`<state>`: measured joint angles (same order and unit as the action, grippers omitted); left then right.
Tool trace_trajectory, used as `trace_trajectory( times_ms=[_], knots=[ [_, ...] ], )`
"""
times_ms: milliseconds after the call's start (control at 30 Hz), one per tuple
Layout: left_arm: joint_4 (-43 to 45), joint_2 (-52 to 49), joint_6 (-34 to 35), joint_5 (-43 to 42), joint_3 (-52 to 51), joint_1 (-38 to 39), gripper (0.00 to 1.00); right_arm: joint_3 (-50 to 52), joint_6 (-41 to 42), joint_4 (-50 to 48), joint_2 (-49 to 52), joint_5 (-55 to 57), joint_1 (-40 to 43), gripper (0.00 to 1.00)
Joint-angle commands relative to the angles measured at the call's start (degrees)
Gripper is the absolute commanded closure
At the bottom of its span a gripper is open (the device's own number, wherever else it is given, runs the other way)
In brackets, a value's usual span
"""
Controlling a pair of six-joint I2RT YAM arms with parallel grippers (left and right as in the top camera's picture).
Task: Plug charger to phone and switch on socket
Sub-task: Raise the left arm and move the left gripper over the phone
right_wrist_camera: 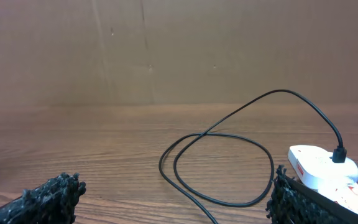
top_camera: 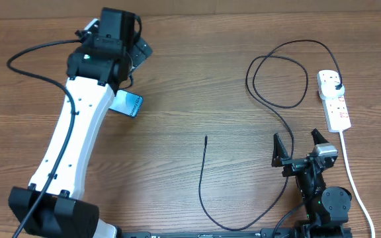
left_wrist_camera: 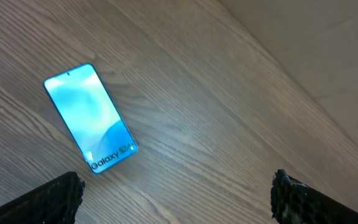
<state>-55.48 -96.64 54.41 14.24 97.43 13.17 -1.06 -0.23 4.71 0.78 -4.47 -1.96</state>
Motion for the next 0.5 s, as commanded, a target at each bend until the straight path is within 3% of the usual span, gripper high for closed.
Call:
trace_trajectory(
  times_ms=[0,100,233,467],
  knots=[
    [0.3,-1.0,2.4,-2.0,1.7,0.5,0.00,0.6,-0.2,-0.2,-0.6,0.4,0.2,0.00],
    [-0.1,-1.5,2.9,-1.0,1.7,0.3,0.00,0.6,-0.2,-0.2,-0.6,0.4,0.2,0.00],
    [-6.0,-3.1,15.8,6.3,1.7,0.2,0.00,0.6,-0.2,-0.2,-0.6,0.4,0.2,0.00],
    [-11.4,-7.6,27.6,7.4,1.7,-0.1,0.00,0.6,-0.2,-0.2,-0.6,0.4,0.2,0.00]
  ],
)
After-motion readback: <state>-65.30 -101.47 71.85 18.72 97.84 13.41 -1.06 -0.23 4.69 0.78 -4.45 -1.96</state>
